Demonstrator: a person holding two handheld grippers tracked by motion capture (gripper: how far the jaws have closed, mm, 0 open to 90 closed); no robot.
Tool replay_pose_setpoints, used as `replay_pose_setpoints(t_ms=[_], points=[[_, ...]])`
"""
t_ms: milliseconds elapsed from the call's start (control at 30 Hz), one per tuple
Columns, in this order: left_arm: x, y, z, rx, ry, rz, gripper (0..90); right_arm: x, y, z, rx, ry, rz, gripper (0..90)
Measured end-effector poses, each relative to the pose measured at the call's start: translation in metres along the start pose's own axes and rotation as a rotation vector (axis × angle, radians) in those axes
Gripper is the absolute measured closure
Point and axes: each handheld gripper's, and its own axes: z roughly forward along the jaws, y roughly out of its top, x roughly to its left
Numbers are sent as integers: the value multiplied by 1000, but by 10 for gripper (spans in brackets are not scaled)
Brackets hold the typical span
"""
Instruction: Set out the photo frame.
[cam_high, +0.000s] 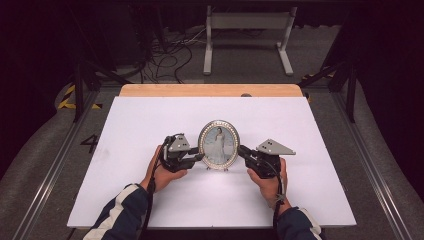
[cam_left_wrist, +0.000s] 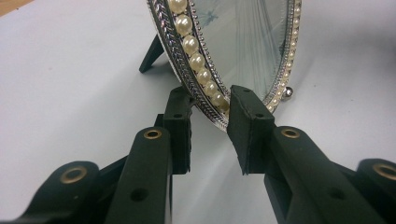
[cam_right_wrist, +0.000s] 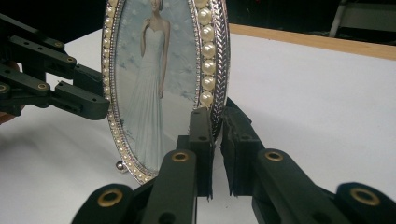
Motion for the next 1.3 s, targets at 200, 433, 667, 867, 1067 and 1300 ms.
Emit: replay_pose_setpoints(t_ms=[200,433,667,867,1067,1300], points=[[1,-1,1,1,-5,-1,704,1,0,0,4,-8,-8,830],[0,-1,1,2,-4,0,705,1,0,0,5,-6,-10,829],[1,-1,1,0,-4,2,705,0,1,0,7,-7,-19,828],[0,0,1,2,2,3,703,1,1,0,12,-13,-33,827],[-1,1,-2,-10,10,8,677,2,1,-1,15,-23,-44,822],[-5,1,-8,-2,31,37,641,5,3,-3,36,-34,-98,796]])
